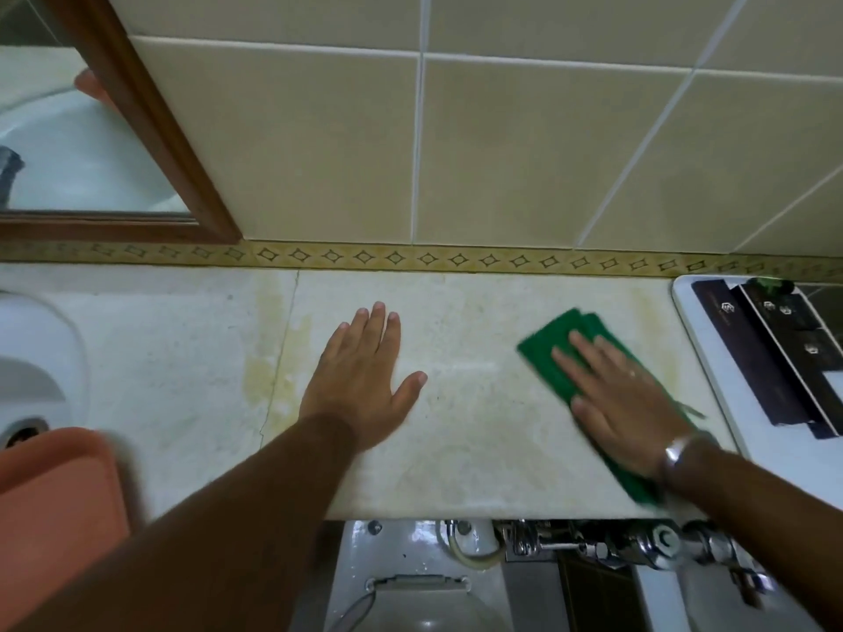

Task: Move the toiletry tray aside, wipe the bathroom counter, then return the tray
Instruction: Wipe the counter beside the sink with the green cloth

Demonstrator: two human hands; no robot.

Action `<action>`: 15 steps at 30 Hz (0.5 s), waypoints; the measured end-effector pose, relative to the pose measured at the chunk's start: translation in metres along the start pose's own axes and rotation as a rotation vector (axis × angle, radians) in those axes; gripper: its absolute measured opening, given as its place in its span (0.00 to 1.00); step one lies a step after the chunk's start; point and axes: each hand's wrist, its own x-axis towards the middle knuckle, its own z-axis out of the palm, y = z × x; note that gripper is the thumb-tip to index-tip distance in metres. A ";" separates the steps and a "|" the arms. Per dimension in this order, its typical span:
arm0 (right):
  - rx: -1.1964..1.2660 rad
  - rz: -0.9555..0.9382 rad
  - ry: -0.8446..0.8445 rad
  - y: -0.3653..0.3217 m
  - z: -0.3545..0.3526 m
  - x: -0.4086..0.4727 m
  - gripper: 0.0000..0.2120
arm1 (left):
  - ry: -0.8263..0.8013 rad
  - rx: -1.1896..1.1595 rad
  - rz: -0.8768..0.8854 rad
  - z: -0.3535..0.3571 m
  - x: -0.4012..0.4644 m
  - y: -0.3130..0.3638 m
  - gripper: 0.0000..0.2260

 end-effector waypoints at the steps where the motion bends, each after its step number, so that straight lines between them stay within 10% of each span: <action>1: 0.044 0.153 0.016 -0.004 -0.007 0.025 0.29 | 0.000 -0.001 0.003 0.000 0.000 0.000 0.36; 4: 0.032 0.274 0.075 -0.061 -0.016 0.085 0.29 | -0.018 0.022 0.006 0.000 0.004 -0.004 0.36; 10: 0.072 -0.254 0.002 -0.055 0.014 -0.028 0.30 | -0.016 0.016 0.015 -0.003 0.000 -0.004 0.36; 15: 0.101 0.297 0.022 -0.038 -0.010 0.047 0.29 | -0.058 0.021 -0.008 -0.010 -0.001 0.002 0.35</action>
